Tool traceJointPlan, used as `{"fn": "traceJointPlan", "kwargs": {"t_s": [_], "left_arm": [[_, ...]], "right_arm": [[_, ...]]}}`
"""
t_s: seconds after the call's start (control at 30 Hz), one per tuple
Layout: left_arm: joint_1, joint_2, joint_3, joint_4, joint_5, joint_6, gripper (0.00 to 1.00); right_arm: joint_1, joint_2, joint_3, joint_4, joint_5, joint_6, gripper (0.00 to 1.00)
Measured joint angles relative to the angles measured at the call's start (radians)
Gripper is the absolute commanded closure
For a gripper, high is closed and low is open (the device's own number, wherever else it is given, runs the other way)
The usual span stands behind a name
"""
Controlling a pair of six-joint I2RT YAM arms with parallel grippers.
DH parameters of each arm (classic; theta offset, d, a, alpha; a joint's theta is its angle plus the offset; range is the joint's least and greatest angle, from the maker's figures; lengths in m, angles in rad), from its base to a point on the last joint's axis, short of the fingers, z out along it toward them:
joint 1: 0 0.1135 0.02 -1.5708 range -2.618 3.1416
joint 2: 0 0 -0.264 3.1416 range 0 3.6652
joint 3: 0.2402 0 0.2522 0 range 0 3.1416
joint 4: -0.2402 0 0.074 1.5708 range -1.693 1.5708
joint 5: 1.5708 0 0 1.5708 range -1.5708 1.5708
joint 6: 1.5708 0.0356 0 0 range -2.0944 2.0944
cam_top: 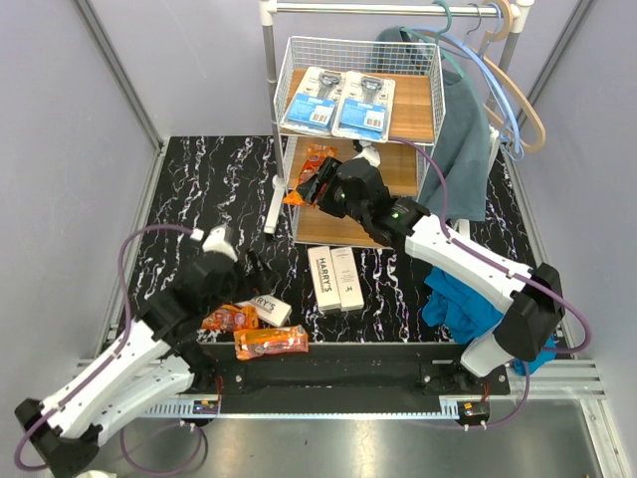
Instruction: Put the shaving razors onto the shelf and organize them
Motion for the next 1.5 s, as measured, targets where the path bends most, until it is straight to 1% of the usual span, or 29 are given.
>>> {"fn": "traceJointPlan", "kwargs": {"t_s": [0.03, 0.1, 0.13, 0.17, 0.2, 0.23, 0.3, 0.33, 0.43, 0.67, 1.2, 1.3, 1.4, 1.5], "left_arm": [[0.0, 0.047, 0.031, 0.024, 0.015, 0.014, 0.22], [0.0, 0.167, 0.13, 0.095, 0.054, 0.05, 0.38], [0.0, 0.217, 0.171, 0.124, 0.068, 0.06, 0.54], [0.0, 0.286, 0.232, 0.164, 0.086, 0.087, 0.63], [0.0, 0.338, 0.278, 0.203, 0.101, 0.101, 0.69], [0.0, 0.378, 0.311, 0.229, 0.112, 0.111, 0.85], [0.0, 0.464, 0.386, 0.283, 0.135, 0.145, 0.99], [0.0, 0.503, 0.418, 0.304, 0.147, 0.159, 1.0], [0.0, 0.584, 0.481, 0.346, 0.174, 0.183, 1.0], [0.0, 0.686, 0.533, 0.379, 0.184, 0.21, 1.0], [0.002, 0.803, 0.625, 0.383, 0.093, 0.247, 0.99], [0.002, 0.836, 0.663, 0.393, 0.092, 0.248, 0.96], [0.002, 0.849, 0.676, 0.412, 0.095, 0.248, 0.88], [0.0, 0.847, 0.672, 0.42, 0.097, 0.252, 0.73]], "right_arm": [[0.0, 0.0, 0.0, 0.0, 0.0, 0.0, 0.35], [0.0, -0.002, -0.001, 0.0, 0.001, -0.001, 0.34], [0.0, -0.002, -0.002, 0.0, 0.001, -0.002, 0.34], [0.0, -0.003, -0.003, 0.0, 0.001, -0.002, 0.34], [0.0, -0.005, -0.004, 0.0, 0.002, -0.005, 0.33], [0.0, -0.005, -0.004, -0.001, 0.005, -0.006, 0.33], [0.0, -0.009, -0.005, -0.003, 0.012, -0.008, 0.32], [0.0, -0.011, -0.005, -0.006, 0.015, -0.009, 0.32], [0.0, -0.014, -0.01, -0.008, 0.021, -0.009, 0.32], [-0.002, -0.02, -0.01, -0.023, 0.034, -0.009, 0.32], [-0.015, -0.113, -0.058, -0.084, 0.058, -0.003, 0.31], [-0.015, -0.162, -0.074, -0.086, 0.058, -0.005, 0.31], [-0.015, -0.218, -0.1, -0.088, 0.058, -0.005, 0.31], [-0.015, -0.254, -0.122, -0.089, 0.05, -0.005, 0.31]]}}
